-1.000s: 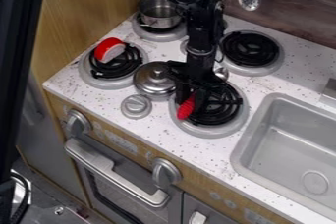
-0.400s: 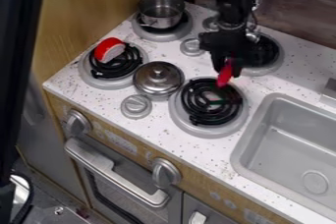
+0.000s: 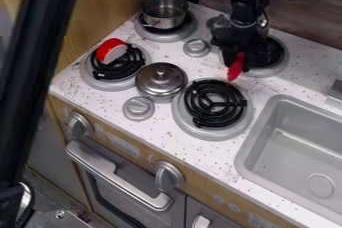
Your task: Move the red fork to the top right burner
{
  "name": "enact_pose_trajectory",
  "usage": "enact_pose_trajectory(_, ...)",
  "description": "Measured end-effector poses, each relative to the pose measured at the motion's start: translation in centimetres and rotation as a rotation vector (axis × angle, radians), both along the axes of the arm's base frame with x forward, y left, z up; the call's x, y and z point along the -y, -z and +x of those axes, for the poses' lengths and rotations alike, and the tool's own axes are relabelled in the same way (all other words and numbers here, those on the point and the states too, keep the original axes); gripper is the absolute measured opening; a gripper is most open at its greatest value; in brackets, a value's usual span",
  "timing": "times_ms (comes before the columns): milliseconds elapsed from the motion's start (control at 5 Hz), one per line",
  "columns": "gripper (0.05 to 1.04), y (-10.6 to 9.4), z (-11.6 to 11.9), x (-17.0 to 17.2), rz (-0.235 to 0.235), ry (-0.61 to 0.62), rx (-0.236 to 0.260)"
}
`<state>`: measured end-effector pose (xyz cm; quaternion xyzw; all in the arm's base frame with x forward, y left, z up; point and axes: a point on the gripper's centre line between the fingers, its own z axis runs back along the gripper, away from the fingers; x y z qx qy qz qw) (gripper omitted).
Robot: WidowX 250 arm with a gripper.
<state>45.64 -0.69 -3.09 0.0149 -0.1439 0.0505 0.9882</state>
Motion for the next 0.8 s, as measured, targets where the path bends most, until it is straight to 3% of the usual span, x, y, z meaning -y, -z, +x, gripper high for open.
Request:
enact_pose_trajectory(400,0.414,1.8,3.6,-0.1,0.014,-0.023,0.026)
enact_pose_trajectory(600,0.409,1.7,4.7,-0.1,0.014,-0.021,0.019)
enact_pose_trajectory(800,0.475,1.5,5.3,0.1,0.005,-0.024,0.028)
